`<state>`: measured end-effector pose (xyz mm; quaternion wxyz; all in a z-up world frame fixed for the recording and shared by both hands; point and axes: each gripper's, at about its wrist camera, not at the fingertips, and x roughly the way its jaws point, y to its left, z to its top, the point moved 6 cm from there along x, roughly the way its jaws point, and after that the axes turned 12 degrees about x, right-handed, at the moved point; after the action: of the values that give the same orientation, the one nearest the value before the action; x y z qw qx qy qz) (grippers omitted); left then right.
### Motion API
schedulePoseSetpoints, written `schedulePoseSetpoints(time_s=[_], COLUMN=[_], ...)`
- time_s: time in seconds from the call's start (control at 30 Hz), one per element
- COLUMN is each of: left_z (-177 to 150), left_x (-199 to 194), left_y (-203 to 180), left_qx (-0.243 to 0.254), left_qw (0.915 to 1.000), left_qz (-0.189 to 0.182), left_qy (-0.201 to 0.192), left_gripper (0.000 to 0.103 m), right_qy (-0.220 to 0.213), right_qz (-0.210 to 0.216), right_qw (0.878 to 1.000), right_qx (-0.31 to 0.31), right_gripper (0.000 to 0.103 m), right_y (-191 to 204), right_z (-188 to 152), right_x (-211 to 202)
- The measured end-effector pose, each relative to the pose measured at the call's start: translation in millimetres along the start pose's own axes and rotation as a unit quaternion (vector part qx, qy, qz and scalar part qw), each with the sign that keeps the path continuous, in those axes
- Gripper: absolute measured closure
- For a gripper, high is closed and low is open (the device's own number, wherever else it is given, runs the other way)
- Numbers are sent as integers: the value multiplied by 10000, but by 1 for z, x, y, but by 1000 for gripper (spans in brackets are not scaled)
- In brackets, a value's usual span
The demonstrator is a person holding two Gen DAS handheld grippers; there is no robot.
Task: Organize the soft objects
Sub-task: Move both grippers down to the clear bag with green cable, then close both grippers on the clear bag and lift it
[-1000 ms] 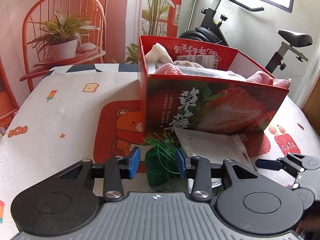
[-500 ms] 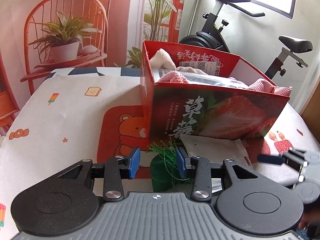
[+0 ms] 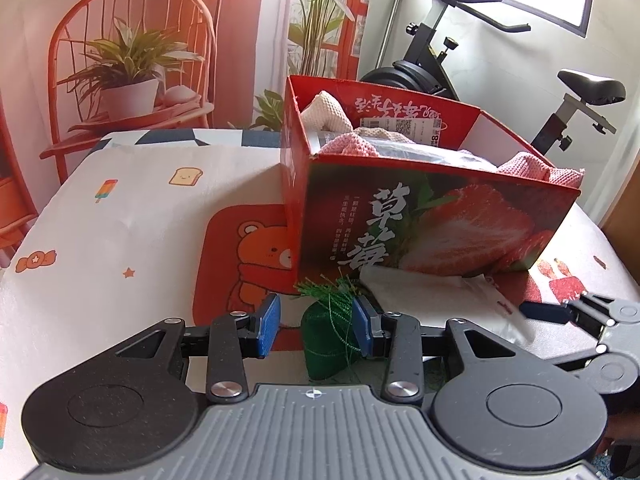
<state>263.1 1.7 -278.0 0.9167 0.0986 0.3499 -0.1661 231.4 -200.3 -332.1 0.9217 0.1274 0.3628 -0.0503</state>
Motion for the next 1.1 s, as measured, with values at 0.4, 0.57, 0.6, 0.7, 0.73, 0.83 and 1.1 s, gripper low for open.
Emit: schedulePoseSetpoints(time_s=[0.4,0.57,0.6,0.7,0.73,0.83,1.1], left_z=[15,22,24,28,30,33,30], left_x=[2,19,24,37,41,49,60], left_y=[-19,-34,-36,-40,-40,-41,-45], left_qx=[368,697,746,851,857,852,959], left_qw=[9982,9958,9953,9937,9933,9918,9881], left_qz=[-378,-544,-572,-703,-743,-920,-1174], left_qy=[-269,-254,-238,-210,-215,-254,-252], left_gripper=[61,61,61,61,61,60,58], right_qy=[-514,-516,-510,-486,-468,-429,-327], right_qz=[156,145,158,176,180,216,375], right_qw=[9972,9981,9981,9985,9986,9988,9985], right_qx=[514,312,302,205,156,42,-236], right_gripper=[44,44,44,44,44,44,44], right_y=[-21,-23,-23,-24,-24,-24,-17], right_z=[51,57,57,57,57,55,50], right_x=[-7,0,1,4,5,9,19])
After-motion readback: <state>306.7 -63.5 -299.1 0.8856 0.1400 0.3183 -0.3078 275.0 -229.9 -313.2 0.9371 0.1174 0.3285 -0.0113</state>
